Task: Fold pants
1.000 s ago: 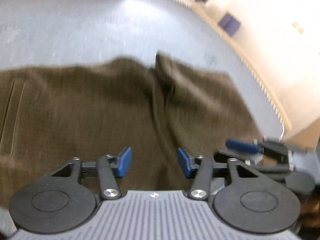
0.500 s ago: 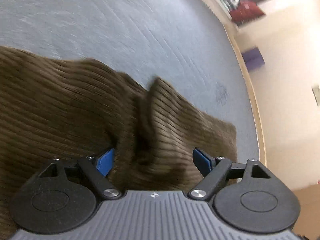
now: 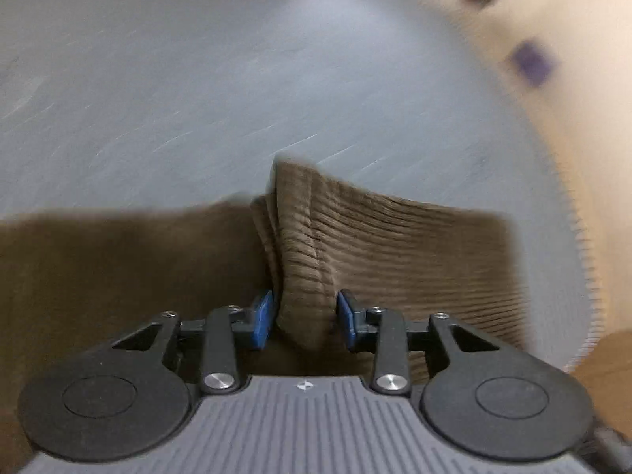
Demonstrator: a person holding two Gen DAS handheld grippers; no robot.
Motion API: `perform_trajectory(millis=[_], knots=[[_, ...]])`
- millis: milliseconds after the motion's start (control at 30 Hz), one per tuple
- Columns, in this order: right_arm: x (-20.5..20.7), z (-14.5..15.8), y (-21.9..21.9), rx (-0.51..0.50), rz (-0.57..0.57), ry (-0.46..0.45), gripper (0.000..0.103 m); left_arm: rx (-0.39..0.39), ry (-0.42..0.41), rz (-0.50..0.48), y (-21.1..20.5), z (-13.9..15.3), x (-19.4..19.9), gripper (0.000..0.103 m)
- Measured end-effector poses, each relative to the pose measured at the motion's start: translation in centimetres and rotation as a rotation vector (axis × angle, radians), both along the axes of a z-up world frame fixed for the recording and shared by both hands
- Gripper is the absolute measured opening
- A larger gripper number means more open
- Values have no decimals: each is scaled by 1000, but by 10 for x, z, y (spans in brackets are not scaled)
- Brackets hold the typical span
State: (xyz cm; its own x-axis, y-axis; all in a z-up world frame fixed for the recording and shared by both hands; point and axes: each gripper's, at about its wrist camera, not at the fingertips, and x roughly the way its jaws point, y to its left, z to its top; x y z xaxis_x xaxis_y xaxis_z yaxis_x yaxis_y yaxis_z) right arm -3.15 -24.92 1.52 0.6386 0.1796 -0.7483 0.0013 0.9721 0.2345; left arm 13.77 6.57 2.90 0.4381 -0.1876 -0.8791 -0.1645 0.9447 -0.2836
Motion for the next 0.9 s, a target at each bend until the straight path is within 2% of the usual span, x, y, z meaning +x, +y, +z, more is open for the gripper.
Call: perform_trajectory(millis=[33, 67, 133, 167, 233, 300, 367, 433, 500, 533, 567, 600, 633, 700, 767, 800, 833, 900], knots=[[0, 1, -2, -9, -22, -13, 54, 18, -43, 17, 4, 4, -9, 61], [0, 2, -6, -15, -48, -25, 55, 24, -110, 33, 6, 12, -19, 65], [-2, 2, -15, -25, -110, -36, 58, 14, -194, 37, 13, 16, -39, 82], [-3, 0, -19, -26, -136, -32, 59, -11, -197, 31, 17, 12, -49, 83], [-3, -6, -28, -19, -188, -10, 59, -66, -144, 25, 22, -7, -62, 83], [-1, -14, -35, -17, -228, 19, 59, -85, -82, 50, 29, -32, -74, 81], [1, -21, -41, -14, -263, 53, 59, -143, -32, 84, 31, -53, -86, 79], [0, -26, -47, -3, -290, 73, 61, -129, -81, 97, 28, -57, -95, 79], [0, -32, -49, 2, -298, 95, 63, -123, -78, 40, 12, -59, -92, 77], [0, -35, -50, 3, -303, 106, 66, -97, -79, 4, 5, -58, -93, 74], [2, -37, -49, 4, -307, 114, 68, -44, -80, -30, -3, -55, -92, 58], [3, -39, -48, 7, -309, 124, 68, 32, -80, -65, -10, -51, -91, 35], [5, -42, -48, 10, -309, 131, 69, 41, -84, -70, -10, -44, -93, 25], [8, -47, -48, 20, -306, 140, 70, -14, -148, -36, -4, -21, -100, 23], [8, -50, -48, 33, -311, 148, 72, 8, -241, -56, -4, 5, -118, 23], [6, -52, -49, 45, -313, 153, 73, 17, -244, -61, -3, 8, -125, 25], [6, -53, -51, 62, -313, 159, 74, 15, -212, -54, 0, 3, -130, 29], [7, -56, -52, 81, -314, 171, 74, 13, -51, -27, 8, -34, -130, 35]])
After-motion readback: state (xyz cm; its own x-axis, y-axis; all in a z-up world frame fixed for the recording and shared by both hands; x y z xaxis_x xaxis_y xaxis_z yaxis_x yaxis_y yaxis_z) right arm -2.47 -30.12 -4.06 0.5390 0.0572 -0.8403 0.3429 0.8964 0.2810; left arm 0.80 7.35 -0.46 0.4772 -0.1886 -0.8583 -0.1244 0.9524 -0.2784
